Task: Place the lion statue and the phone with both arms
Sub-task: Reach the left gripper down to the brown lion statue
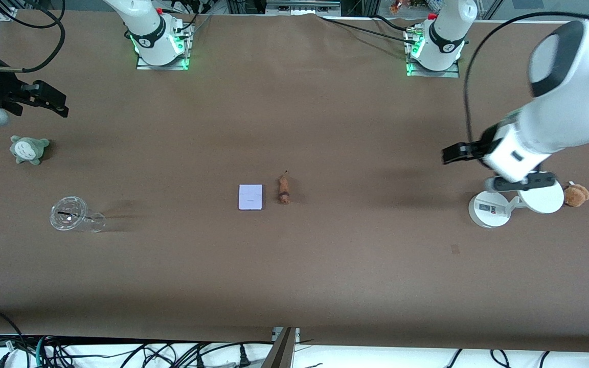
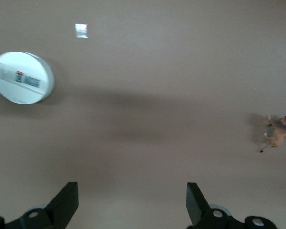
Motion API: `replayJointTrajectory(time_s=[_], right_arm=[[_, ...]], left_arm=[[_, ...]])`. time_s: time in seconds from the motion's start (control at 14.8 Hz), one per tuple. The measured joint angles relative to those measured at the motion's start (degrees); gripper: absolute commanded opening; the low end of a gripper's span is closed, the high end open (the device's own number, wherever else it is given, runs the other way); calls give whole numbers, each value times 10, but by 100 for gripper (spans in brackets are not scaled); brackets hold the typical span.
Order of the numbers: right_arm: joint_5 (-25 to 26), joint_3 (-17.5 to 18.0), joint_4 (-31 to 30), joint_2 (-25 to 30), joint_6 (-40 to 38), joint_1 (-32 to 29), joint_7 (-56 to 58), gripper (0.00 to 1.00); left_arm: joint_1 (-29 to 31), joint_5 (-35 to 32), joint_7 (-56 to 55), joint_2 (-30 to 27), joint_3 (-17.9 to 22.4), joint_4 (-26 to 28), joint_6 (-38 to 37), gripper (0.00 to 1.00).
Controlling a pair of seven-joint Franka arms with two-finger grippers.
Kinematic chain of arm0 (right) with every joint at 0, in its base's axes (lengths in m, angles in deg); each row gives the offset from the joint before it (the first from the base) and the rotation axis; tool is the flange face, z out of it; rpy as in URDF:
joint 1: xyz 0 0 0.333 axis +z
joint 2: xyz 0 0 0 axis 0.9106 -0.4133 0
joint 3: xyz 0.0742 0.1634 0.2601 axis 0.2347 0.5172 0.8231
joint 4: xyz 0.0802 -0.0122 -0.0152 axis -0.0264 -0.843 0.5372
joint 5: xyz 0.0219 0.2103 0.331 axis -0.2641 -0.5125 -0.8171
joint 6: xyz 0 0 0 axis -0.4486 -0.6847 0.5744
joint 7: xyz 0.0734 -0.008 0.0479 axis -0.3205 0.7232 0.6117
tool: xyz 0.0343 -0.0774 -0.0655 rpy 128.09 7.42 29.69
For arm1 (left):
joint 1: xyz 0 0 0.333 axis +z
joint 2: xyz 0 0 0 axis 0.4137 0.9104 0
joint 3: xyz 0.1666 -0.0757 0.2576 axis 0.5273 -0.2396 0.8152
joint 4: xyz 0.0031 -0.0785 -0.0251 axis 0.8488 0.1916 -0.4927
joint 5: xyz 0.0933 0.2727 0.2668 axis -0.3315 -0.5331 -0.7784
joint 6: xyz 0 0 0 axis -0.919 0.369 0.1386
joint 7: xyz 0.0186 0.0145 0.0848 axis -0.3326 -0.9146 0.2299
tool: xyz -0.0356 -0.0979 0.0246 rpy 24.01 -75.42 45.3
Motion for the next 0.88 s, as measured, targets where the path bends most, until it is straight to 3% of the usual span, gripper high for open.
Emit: replayJointTrajectory(time_s=[0.34, 0.88], right_arm=[[0, 0, 0, 0, 0, 0, 0, 100], [0, 0, 0, 0, 0, 0, 0, 100]], left_arm=[[-99, 0, -142, 64, -2, -1, 99, 100], [-179, 0, -272, 205, -3, -44, 279, 100]])
